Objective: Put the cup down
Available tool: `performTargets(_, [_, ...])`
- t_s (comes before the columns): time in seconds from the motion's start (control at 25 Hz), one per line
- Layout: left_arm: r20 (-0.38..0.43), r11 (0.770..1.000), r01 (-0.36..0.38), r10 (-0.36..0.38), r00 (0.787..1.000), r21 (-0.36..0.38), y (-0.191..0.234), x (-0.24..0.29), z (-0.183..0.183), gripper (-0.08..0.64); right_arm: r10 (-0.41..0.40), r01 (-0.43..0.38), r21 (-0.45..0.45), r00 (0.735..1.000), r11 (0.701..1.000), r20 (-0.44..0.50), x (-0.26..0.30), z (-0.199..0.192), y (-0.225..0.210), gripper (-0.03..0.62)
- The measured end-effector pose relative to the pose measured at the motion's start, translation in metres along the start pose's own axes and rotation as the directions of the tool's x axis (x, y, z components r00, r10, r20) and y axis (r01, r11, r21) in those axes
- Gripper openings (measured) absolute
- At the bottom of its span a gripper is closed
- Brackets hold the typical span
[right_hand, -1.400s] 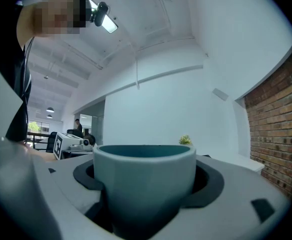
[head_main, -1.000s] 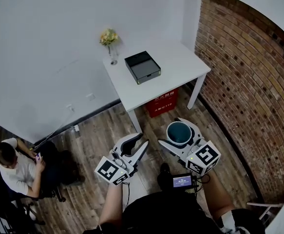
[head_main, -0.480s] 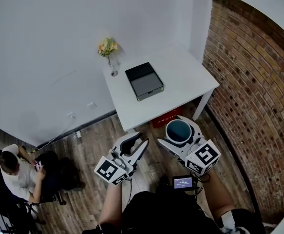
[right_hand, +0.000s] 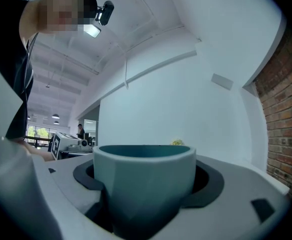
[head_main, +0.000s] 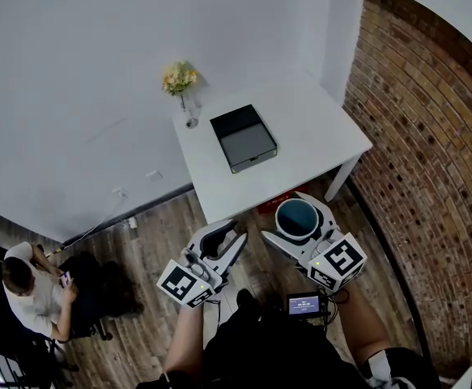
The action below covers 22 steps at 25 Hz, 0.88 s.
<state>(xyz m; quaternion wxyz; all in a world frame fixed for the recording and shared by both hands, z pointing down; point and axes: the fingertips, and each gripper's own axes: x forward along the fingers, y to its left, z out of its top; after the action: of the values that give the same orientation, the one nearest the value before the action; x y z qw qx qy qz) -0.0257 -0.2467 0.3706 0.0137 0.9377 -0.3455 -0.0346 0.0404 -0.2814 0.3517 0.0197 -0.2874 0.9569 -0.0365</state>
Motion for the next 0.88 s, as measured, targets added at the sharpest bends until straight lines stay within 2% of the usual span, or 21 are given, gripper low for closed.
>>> performTargets(0.52, [0.009, 0.999, 0.044, -0.044, 0.999, 0.016, 0.056, -0.022, 0.006, 0.146, -0.103, 0.103, -0.007, 0.994, 0.995, 0.024, 0.048, 0.004, 0.007, 0.416])
performTargets(0.88, [0.007, 0.999, 0.04, -0.04, 0.999, 0.013, 0.065, -0.01, -0.003, 0.146, -0.103, 0.103, -0.001, 0.995, 0.995, 0.004, 0.054, -0.009, -0.005, 0.416])
